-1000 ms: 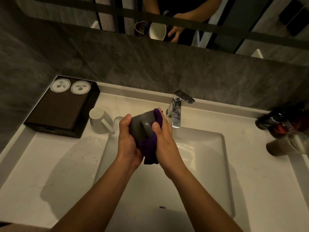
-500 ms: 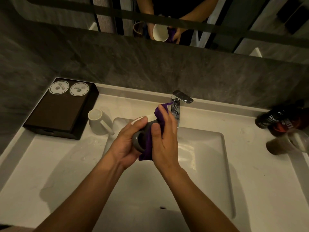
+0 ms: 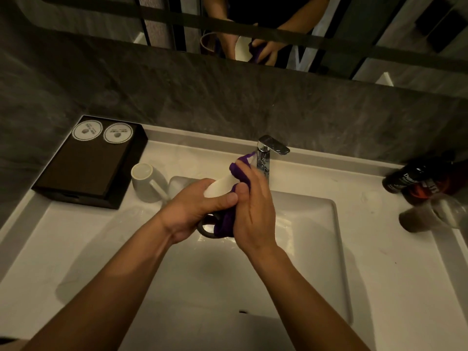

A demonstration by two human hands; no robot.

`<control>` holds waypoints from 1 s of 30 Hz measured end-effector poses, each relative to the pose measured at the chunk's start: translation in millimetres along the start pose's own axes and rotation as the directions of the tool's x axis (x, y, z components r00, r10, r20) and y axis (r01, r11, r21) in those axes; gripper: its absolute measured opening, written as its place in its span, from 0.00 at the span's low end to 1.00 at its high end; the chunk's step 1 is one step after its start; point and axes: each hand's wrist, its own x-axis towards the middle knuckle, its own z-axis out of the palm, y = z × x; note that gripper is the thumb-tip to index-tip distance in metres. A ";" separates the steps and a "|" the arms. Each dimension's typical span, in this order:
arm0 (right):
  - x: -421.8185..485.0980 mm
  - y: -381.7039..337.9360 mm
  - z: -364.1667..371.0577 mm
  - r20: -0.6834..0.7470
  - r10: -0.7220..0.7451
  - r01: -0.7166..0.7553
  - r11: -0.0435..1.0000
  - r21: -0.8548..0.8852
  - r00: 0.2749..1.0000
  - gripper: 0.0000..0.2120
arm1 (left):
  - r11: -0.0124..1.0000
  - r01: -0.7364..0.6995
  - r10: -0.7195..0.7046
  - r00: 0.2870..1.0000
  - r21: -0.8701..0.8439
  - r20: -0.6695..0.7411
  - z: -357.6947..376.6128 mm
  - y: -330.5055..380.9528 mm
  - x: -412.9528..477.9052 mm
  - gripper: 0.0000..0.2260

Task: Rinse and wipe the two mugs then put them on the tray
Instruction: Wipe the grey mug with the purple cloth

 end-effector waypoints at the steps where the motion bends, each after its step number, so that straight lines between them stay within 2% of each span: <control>1: 2.5 -0.8 -2.1 0.008 0.018 -0.018 0.999 0.030 1.000 0.20 | 1.000 -0.017 0.018 1.000 0.015 -0.026 -0.7 -2.2 1.1 0.24; 2: 6.6 -3.4 -5.6 0.029 0.085 -0.088 0.991 0.098 0.996 0.16 | 0.999 -0.046 0.047 0.998 0.023 -0.039 -2.7 -4.6 2.0 0.26; 4: 17.7 -7.9 -12.8 0.149 0.309 -0.339 0.897 0.283 0.940 0.15 | 0.994 -0.099 0.097 0.994 -0.041 -0.059 -5.3 -7.5 1.5 0.25; 5: 21.6 -8.6 -15.7 0.197 0.381 -0.426 0.852 0.305 0.903 0.16 | 0.987 -0.107 0.100 0.993 -0.119 -0.066 -5.4 -9.1 1.8 0.23; 6: 23.5 -8.9 -16.5 0.204 0.390 -0.435 0.854 0.286 0.898 0.16 | 0.974 -0.097 0.086 0.994 -0.204 -0.066 -4.7 -10.2 2.1 0.22; 8: 21.6 -5.1 -11.9 0.123 0.243 -0.262 0.951 0.167 0.962 0.15 | 0.957 -0.058 0.043 0.997 -0.283 -0.061 -2.2 -12.0 3.3 0.17; 9: 17.8 -0.2 -8.2 0.097 0.134 -0.142 0.987 0.078 0.986 0.17 | 0.969 -0.038 0.020 0.997 -0.245 -0.077 -1.3 -12.0 4.4 0.15; 11: 11.6 9.5 -2.4 0.117 -0.018 0.029 0.995 -0.097 0.993 0.21 | 0.996 0.001 -0.012 0.993 -0.091 -0.118 1.9 -13.5 5.3 0.18; 13: 8.7 12.2 0.9 0.149 -0.060 0.087 0.979 -0.185 0.987 0.25 | 0.999 -0.034 0.027 0.983 -0.034 -0.182 5.3 -17.6 2.2 0.22; 15: 8.0 10.4 1.8 0.159 -0.057 0.079 0.987 -0.137 0.986 0.22 | 0.992 -0.126 0.120 0.964 -0.011 -0.236 3.0 -21.9 -1.5 0.21; 16: 9.7 7.4 1.0 0.151 0.011 -0.004 0.999 -0.045 0.988 0.20 | 0.985 -0.174 0.170 0.954 0.007 -0.245 -0.4 -25.0 -2.7 0.22; 17: 12.6 3.0 -0.6 0.166 0.154 -0.170 0.982 0.083 0.974 0.18 | 0.976 -0.217 0.214 0.944 0.016 -0.251 -3.0 -27.3 -4.0 0.24; 19: 21.5 -4.0 -5.7 0.265 0.454 -0.518 0.807 0.283 0.851 0.18 | 0.961 -0.274 0.269 0.920 0.021 -0.284 -6.3 -28.7 -5.1 0.29; 20: 23.2 -6.0 -7.3 0.292 0.491 -0.565 0.776 0.280 0.820 0.18 | 0.957 -0.291 0.283 0.910 0.019 -0.302 -6.3 -29.1 -5.4 0.28; 21: 22.3 -7.9 -6.0 0.279 0.457 -0.524 0.815 0.249 0.844 0.17 | 0.953 -0.303 0.292 0.906 0.011 -0.306 -4.7 -28.9 -5.9 0.25; 22: 19.7 -8.3 -3.3 0.234 0.355 -0.402 0.893 0.203 0.905 0.17 | 0.952 -0.306 0.285 0.907 -0.018 -0.311 -2.7 -27.7 -6.7 0.19; 23: 16.3 -5.0 1.4 0.183 0.196 -0.218 0.970 0.108 0.963 0.16 | 0.954 -0.290 0.253 0.914 -0.074 -0.318 0.1 -25.2 -7.8 0.13; 25: 12.0 4.4 8.5 0.173 -0.080 0.097 0.991 -0.089 0.982 0.19 | 0.959 -0.260 0.207 0.917 -0.116 -0.342 1.0 -23.1 -9.5 0.15; 26: 12.3 7.4 11.1 0.174 -0.142 0.163 0.980 -0.115 0.975 0.19 | 0.959 -0.269 0.224 0.914 -0.090 -0.339 -1.6 -23.9 -9.5 0.15; 28: 14.3 2.7 11.4 0.138 -0.095 0.097 0.995 -0.010 0.986 0.16 | 0.947 -0.318 0.289 0.900 -0.039 -0.327 -8.9 -23.9 -10.7 0.14; 30: 22.6 -11.2 11.0 0.172 0.159 -0.192 0.961 0.198 0.972 0.14 | 0.932 -0.362 0.332 0.873 -0.019 -0.357 -15.1 -22.5 -11.5 0.22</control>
